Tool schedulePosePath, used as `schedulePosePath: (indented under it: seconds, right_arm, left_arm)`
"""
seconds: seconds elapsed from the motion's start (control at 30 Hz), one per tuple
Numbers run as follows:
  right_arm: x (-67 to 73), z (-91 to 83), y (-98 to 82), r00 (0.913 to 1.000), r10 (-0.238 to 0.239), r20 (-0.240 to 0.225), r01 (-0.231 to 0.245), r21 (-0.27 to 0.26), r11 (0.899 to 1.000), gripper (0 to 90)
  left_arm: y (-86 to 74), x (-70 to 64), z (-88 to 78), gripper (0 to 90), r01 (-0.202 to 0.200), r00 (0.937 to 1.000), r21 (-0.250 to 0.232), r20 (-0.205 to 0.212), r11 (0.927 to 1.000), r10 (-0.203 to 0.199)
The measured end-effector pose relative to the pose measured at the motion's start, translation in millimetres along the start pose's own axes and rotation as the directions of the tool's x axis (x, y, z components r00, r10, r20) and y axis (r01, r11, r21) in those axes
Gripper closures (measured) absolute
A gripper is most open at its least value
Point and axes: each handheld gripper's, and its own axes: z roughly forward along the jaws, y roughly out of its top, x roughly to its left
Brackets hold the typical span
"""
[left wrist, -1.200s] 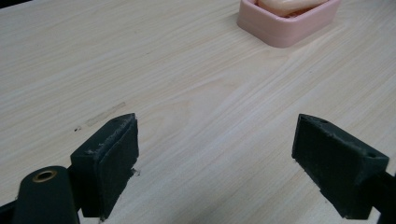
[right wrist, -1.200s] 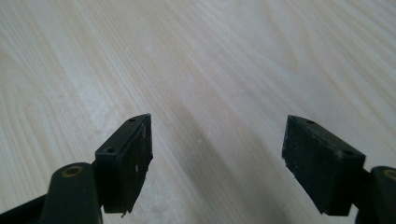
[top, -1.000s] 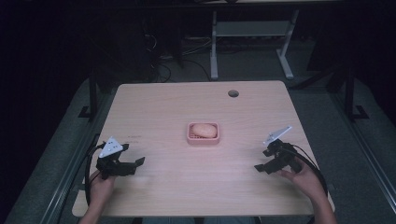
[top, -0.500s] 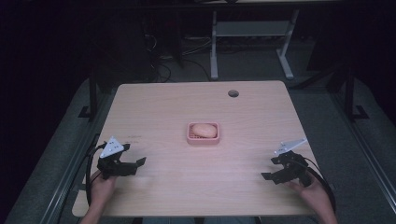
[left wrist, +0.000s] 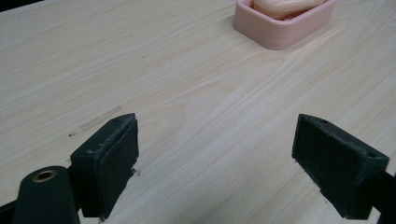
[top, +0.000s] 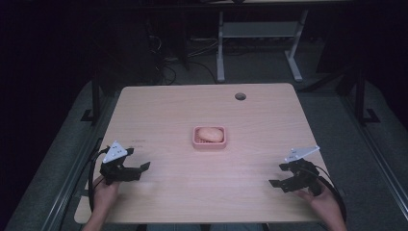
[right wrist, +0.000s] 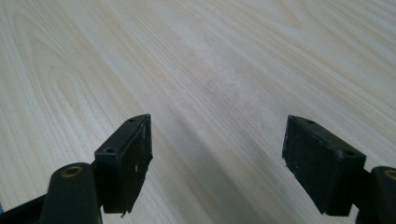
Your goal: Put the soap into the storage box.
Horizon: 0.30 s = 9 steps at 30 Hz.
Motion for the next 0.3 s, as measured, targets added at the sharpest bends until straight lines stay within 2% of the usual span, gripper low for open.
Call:
schedulePosePath:
  seconds: [0.3]
  right_arm:
    - [-0.9, 1.1, -1.5, 0.9999, 0.007, -0.010, -0.007, 0.000, 1.000, 23.9]
  left_arm:
    - [0.1, -0.1, 0.4, 14.3, -0.008, 1.0000, 0.006, -0.001, 0.9999, 0.008]
